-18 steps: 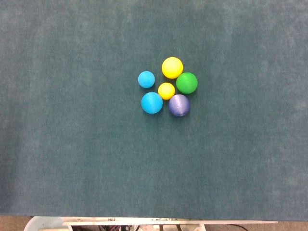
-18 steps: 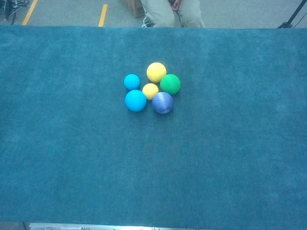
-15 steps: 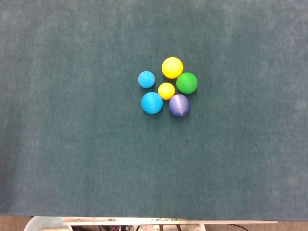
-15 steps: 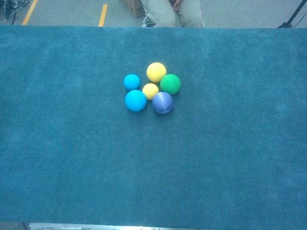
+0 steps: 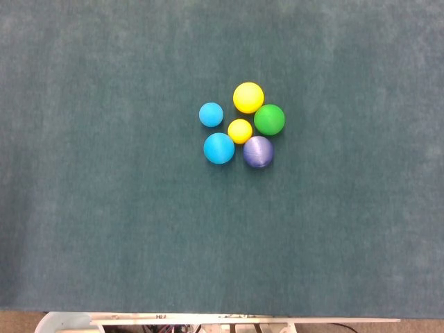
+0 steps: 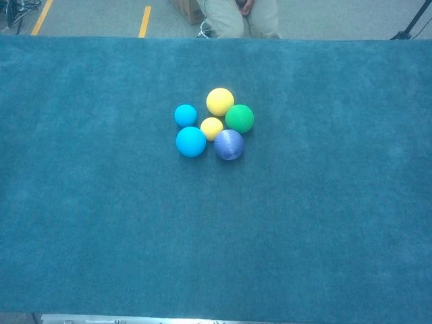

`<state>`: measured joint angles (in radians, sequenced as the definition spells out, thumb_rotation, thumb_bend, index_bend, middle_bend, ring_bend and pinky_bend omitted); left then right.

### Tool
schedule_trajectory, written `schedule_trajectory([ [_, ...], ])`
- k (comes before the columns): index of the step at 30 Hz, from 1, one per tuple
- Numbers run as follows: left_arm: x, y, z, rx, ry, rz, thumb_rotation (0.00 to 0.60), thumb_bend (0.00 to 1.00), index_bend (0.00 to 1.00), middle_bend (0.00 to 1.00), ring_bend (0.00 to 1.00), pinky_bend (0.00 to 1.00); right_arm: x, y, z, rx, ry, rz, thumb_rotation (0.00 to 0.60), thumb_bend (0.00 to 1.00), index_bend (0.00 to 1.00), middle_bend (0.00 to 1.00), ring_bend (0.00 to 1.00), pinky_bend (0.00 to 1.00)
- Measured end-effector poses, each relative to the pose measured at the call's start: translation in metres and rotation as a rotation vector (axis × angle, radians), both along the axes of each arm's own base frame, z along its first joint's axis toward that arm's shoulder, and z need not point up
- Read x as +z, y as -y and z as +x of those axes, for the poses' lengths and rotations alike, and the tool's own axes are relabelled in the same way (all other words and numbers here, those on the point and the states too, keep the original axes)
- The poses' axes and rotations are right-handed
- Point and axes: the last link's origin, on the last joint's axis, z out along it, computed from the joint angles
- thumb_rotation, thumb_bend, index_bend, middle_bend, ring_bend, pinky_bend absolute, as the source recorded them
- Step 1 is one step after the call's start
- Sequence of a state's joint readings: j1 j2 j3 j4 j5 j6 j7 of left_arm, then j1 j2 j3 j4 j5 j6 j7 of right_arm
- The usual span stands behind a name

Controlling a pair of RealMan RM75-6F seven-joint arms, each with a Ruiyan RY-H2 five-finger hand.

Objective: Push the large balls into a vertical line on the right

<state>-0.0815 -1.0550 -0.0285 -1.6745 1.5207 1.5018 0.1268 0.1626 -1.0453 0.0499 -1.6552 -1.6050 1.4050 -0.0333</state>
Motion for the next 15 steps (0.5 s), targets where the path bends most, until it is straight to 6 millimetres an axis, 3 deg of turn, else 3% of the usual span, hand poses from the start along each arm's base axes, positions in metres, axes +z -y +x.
schedule_trajectory([
  [7,0.003,0.003,-0.001,0.012,-0.003,0.004,0.600,0.40,0.31,0.23,0.23,0.31,-0.015,0.035,0.040,0.147,-0.021,0.117,0.600,0.09,0.33,0.37,0.30,0.43],
  [15,0.008,0.007,-0.006,0.036,-0.009,0.012,0.600,0.40,0.31,0.22,0.23,0.31,-0.054,0.075,0.097,0.318,-0.062,0.271,0.600,0.00,0.33,0.44,0.34,0.46],
])
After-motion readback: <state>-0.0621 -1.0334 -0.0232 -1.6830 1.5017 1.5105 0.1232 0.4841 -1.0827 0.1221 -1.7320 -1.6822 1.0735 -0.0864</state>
